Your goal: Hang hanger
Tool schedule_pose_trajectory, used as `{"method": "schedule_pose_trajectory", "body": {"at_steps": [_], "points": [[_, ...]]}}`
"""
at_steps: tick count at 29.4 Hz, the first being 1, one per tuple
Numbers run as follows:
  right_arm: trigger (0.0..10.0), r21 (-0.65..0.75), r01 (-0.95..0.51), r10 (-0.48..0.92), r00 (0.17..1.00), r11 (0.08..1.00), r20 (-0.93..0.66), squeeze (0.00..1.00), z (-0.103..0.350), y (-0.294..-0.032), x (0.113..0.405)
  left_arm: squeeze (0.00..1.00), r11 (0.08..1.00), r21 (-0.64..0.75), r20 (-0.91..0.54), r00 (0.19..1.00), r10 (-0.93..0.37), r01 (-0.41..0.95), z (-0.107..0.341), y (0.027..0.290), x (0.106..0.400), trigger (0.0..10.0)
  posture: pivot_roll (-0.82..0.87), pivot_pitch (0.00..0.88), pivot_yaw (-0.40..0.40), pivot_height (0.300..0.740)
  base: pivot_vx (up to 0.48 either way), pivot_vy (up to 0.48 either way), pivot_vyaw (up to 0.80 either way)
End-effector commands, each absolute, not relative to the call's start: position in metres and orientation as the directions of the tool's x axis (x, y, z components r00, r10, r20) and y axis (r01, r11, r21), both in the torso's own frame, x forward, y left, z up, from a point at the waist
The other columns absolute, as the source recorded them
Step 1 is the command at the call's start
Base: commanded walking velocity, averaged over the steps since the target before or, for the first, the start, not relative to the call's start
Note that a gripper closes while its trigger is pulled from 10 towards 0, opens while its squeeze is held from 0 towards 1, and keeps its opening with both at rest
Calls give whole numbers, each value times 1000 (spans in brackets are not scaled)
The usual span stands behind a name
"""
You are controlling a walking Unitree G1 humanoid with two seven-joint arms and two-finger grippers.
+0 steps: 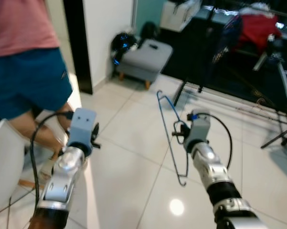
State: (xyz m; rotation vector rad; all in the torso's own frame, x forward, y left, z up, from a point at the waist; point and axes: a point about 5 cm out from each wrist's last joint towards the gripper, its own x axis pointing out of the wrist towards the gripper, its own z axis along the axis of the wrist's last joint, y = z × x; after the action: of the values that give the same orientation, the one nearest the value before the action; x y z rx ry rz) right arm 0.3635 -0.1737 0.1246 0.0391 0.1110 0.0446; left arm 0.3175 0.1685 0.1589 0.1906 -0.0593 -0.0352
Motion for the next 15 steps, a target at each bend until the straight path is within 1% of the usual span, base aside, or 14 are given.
{"method": "schedule_pose_trajectory", "body": {"at_steps": [1,2,3,4,5,7,8,9,10,13,14,15], "points": [[10000,26,-78,80,991,997,-109,0,120,-170,360,0,988,151,17,999,-28,25,150,170,318,10000,0,133,-81,740,0,0,-800],[10000,26,-78,80,991,997,-109,0,120,-170,360,0,988,151,17,999,-28,25,150,170,318,10000,0,133,-81,740,0,0,-800],[10000,-26,-121,120,992,992,-30,0,131,-166,358,0,991,134,11,1000,-2,1,148,173,316,10000,1,133,-83,740,0,0,-800],[10000,-26,-121,120,992,992,-30,0,131,-166,358,0,991,134,11,1000,-2,1,148,173,316,10000,1,133,-83,740,0,0,-800],[10000,-132,-206,216,974,970,73,0,145,-158,354,0,994,107,8,1000,29,-29,146,176,314,10000,-1,123,-81,740,0,0,-800],[10000,-132,-206,216,974,970,73,0,145,-158,354,0,994,107,8,1000,29,-29,146,176,314,10000,-1,123,-81,740,0,0,-800],[10000,-204,-285,315,939,937,135,0,154,-148,349,0,996,79,19,999,50,-52,147,179,312,10000,-1,126,-80,740,0,0,-800],[10000,-204,-285,315,939,937,135,0,154,-148,349,0,996,79,19,999,50,-52,147,179,312,10000,-1,126,-80,740,0,0,-800],[10000,-230,-328,367,916,916,159,0,156,-143,345,0,996,56,30,997,68,-69,147,182,310,10000,5,144,-83,740,0,0,-800],[10000,-231,-344,384,909,910,158,0,153,-142,342,0,995,49,44,996,81,-83,148,184,309,10000,9,138,-79,740,0,0,-800],[10000,-201,-341,376,912,918,167,0,153,-142,341,0,995,40,51,995,89,-91,151,186,310,10000,5,141,-74,740,0,0,0],[10000,-201,-341,376,912,918,167,0,153,-142,341,0,995,40,51,995,89,-91,151,186,310,10000,5,141,-74,740,0,0,0]]}}
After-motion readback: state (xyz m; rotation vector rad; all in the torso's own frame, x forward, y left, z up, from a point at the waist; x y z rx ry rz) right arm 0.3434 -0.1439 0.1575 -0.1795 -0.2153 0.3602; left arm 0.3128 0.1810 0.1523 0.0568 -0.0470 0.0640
